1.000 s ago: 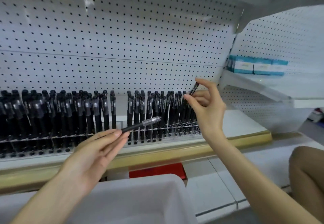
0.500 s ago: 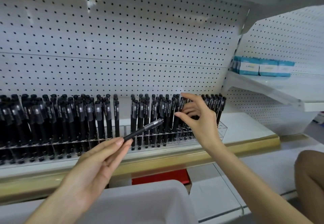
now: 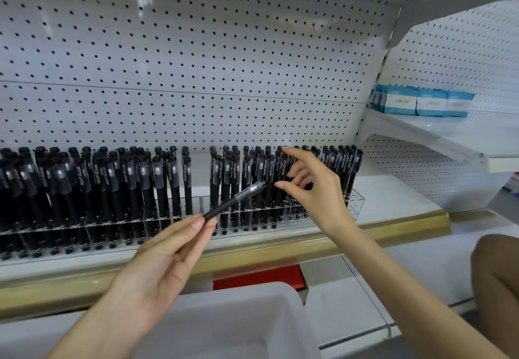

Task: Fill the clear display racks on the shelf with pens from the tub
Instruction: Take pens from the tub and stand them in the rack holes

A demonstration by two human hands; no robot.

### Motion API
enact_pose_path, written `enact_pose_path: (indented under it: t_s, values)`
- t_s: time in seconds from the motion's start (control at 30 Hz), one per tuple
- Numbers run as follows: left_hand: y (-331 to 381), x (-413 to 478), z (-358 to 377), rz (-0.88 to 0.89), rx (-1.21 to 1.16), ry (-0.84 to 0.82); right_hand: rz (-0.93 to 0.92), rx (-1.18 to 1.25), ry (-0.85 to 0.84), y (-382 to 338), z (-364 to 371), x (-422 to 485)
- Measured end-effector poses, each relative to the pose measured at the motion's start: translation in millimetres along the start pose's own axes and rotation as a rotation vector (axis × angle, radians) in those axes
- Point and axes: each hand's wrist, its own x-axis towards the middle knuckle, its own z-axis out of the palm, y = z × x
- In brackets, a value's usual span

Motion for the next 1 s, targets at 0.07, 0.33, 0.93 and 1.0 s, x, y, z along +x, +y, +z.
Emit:
enact_pose_path:
  t_s: [0.07, 0.33, 0.93, 1.0]
  values:
    - [-1, 0, 0, -0.013, -0.005, 0.009, 0.008, -0.018, 0.005, 0, -2, -2]
    - [-15, 1, 1, -0.023, -0.077, -0.031, 0.209, 0.258, 0.063, -28, -11, -24]
    - [-47, -8, 24, 0.1, 0.485, -0.129, 0.322, 0.606, 0.103, -61, -12, -37]
    - [-48, -8, 29, 0.106, 0.511, -0.143, 0.273, 0.58, 0.117, -62, -14, -37]
